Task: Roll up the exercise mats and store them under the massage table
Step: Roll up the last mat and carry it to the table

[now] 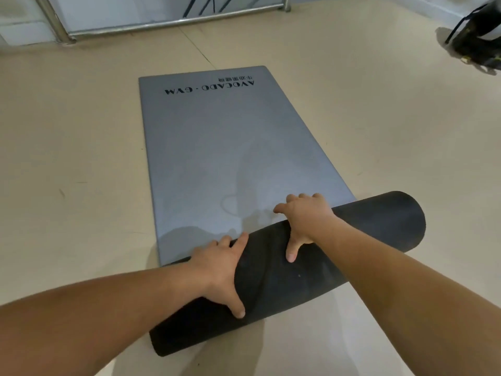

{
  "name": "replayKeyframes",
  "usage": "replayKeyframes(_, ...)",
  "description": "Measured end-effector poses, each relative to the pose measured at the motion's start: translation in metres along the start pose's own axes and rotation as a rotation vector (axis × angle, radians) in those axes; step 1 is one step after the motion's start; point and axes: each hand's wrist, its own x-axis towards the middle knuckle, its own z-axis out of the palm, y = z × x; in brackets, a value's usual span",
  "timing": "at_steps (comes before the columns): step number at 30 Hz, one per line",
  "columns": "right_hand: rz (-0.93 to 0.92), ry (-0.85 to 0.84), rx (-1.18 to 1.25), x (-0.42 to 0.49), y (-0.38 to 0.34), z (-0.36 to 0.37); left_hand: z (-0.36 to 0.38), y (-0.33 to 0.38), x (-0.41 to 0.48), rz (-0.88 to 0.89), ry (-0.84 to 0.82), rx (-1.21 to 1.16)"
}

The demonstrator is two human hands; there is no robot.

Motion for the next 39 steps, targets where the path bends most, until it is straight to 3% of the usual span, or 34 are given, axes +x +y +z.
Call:
replayKeyframes(3, -0.016, 0.149, 0.000, -0.010, -0.008, 0.009, -0.020, -0.029, 0.011, 0.052, -0.081, -0.190)
replayKeyframes(8, 0.051, -0.175, -0.062, -0.036, 0.004, 0.019, -0.026, -0.053, 0.032, 0.066, -0.143, -0.369)
replayKeyframes(10, 0.067, -0.150, -0.117, -0.040, 0.001, 0.034, -0.025, -0.056, 0.038, 0.059, -0.160, -0.399)
replayKeyframes(14, 0.025, -0.071, -0.134, -0.025, 0.002, 0.046, -0.029, -0.044, 0.031, 0.022, 0.025, -0.134)
replayKeyframes(18, -0.032, -0.138, -0.037, -0.007, 0.015, 0.021, -0.033, -0.020, 0.003, 0.050, 0.206, 0.056)
replayKeyframes(22, -0.019, -0.197, 0.015, 0.002, 0.018, 0.004, 0.010, 0.008, -0.017, -0.066, 0.110, 0.257)
replayKeyframes(25, 0.001, -0.179, -0.025, 0.000, 0.012, 0.008, 0.035, 0.000, -0.015, -0.096, 0.155, 0.338)
replayKeyframes(30, 0.032, -0.017, -0.064, -0.011, 0.002, 0.028, 0.025, -0.020, -0.012, -0.056, 0.213, 0.289)
replayKeyframes(34, -0.124, 0.188, -0.122, -0.026, -0.014, 0.045, -0.011, -0.027, -0.012, 0.019, 0.168, 0.238)
replayKeyframes(39, -0.159, 0.080, -0.116, -0.036, -0.026, 0.013, -0.031, -0.025, -0.015, 0.143, 0.027, 0.090)
